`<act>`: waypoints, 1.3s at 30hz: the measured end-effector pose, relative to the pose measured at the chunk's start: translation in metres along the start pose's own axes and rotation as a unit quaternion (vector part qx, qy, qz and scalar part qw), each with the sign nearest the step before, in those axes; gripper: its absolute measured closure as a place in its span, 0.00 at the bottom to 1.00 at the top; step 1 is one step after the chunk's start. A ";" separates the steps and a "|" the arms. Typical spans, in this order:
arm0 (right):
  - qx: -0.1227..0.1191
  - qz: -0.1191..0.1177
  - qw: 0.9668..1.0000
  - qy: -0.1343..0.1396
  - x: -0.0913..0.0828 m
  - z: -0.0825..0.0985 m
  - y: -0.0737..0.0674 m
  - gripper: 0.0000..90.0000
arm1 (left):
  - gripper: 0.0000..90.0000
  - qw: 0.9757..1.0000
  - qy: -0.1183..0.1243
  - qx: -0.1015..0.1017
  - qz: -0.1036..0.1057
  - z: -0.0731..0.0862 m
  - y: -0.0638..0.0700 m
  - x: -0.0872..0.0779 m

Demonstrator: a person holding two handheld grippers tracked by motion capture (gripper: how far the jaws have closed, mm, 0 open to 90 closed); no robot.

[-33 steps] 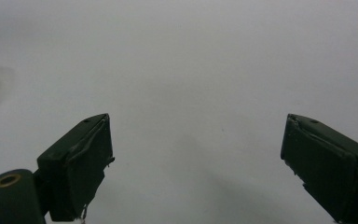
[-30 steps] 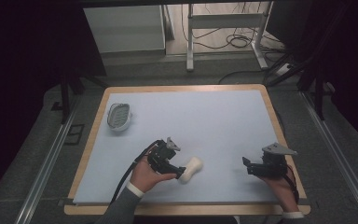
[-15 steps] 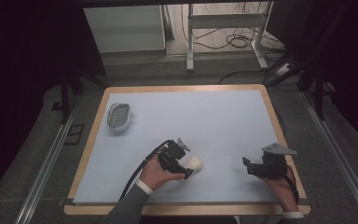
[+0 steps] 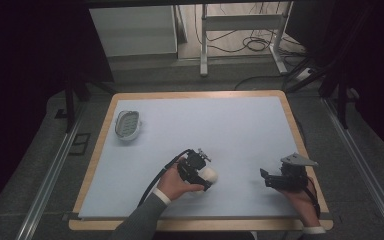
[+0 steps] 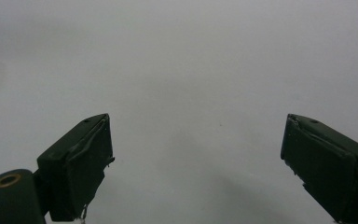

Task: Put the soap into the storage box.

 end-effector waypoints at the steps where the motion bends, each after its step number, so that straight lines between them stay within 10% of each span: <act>1: 0.000 0.001 1.000 0.000 0.000 0.000 0.000 0.10 | 0.28 1.000 0.000 -0.001 0.000 0.000 0.000 0.001; 26: 0.003 0.009 1.000 0.001 0.000 0.000 0.004 0.10 | 0.54 1.000 -0.026 0.007 -0.007 0.002 0.005 0.010; 39: 0.003 0.011 1.000 0.003 -0.002 -0.001 0.005 0.10 | 0.55 1.000 0.006 0.000 0.001 0.002 -0.002 -0.004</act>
Point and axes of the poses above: each handheld gripper's, and its own axes: x roughly forward along the jaws, z roughly out of its underside, y roughly to its right, the point moved 10 cm from there along x, roughly forward along the jaws, and after that the axes turned 13 degrees about x, right-handed, at the moved point
